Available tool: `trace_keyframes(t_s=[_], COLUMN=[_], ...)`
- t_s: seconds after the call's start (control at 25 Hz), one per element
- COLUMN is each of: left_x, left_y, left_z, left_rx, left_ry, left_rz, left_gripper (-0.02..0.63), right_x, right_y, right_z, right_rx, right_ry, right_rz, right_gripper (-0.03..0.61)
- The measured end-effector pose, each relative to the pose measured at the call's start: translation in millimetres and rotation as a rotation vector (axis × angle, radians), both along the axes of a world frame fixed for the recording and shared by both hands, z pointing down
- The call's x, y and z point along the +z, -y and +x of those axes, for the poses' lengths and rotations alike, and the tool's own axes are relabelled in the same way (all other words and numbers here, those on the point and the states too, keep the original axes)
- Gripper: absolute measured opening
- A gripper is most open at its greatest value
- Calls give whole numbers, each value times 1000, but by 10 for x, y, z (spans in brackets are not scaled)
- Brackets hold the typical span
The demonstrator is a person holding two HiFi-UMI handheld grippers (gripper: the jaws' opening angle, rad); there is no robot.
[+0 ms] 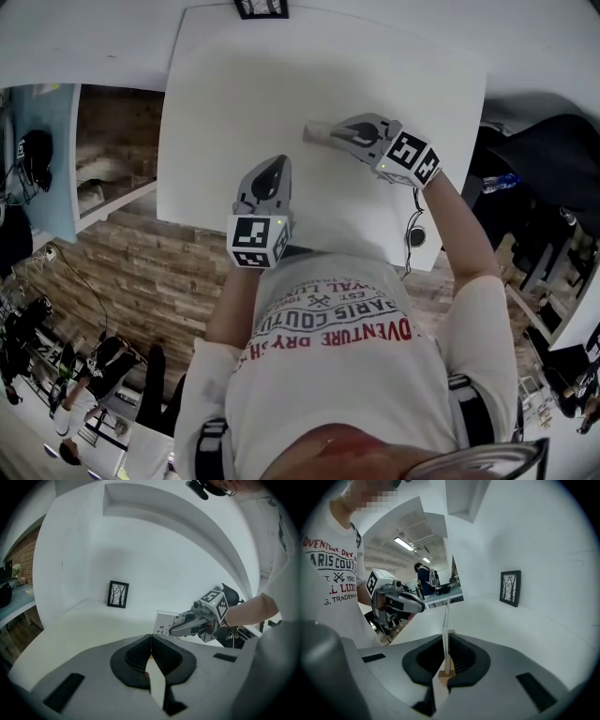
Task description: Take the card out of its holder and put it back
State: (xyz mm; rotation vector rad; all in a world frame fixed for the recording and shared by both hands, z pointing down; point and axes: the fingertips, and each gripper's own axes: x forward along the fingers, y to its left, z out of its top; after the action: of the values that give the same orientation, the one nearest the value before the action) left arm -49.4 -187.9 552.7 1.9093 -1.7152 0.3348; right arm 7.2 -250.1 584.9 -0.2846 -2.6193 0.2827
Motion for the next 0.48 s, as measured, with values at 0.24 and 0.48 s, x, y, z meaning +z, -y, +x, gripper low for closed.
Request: trace_keyframes(t_s=[0.24, 0.48], left_x=[-33, -75], left_y=[-2, 40], left_z=[-52, -22], left_rx=[-4, 8], left_ry=[0, -3], left_rz=[9, 18], left_gripper=[25, 25], right_x=[-17, -161], right_y=[-19, 26], right_z=[-17, -7], right_rx=[-36, -73], right_ry=[4, 38], right_rz=[17, 34], right_gripper=[35, 35])
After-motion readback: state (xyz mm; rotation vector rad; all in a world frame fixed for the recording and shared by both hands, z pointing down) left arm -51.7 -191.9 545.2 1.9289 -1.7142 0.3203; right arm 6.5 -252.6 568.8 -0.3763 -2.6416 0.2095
